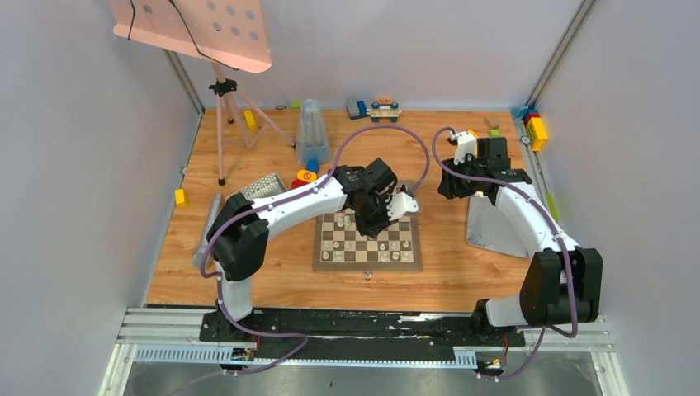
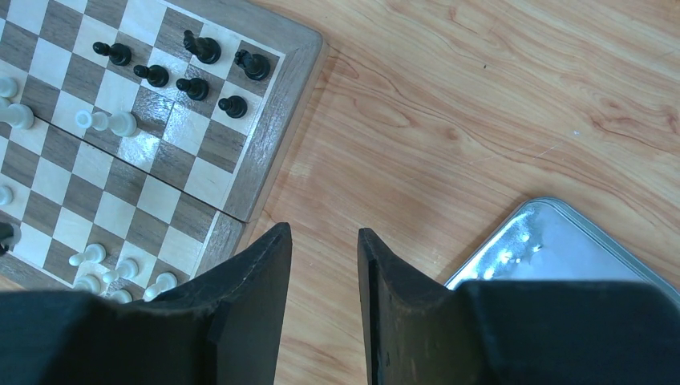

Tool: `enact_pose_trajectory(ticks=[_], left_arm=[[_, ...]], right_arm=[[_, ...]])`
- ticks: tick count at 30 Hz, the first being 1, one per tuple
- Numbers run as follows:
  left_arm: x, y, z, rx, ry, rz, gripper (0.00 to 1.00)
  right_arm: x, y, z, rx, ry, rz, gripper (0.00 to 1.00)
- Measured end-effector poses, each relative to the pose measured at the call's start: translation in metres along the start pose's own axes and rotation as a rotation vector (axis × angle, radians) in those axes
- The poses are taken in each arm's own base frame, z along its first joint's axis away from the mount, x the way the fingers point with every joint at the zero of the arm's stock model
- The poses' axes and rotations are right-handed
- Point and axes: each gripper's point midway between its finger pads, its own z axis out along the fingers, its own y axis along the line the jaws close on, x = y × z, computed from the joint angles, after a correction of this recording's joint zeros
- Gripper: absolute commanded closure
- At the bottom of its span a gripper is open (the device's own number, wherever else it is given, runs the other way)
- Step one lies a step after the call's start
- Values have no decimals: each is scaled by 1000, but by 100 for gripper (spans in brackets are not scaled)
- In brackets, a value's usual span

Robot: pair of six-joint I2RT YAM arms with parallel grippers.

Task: Set up the chess pieces on the board
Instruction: Place the chess piece on the chessboard.

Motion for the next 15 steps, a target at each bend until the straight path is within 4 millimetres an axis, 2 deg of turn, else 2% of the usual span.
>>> enact_pose_trajectory(ticks=[4,15], left_arm=[[2,-12,8,22,20,23,87],[14,-9,31,37,64,10,86]], right_arm=[[0,0,0,0,0,0,63],[0,0,0,0,0,-1,64]])
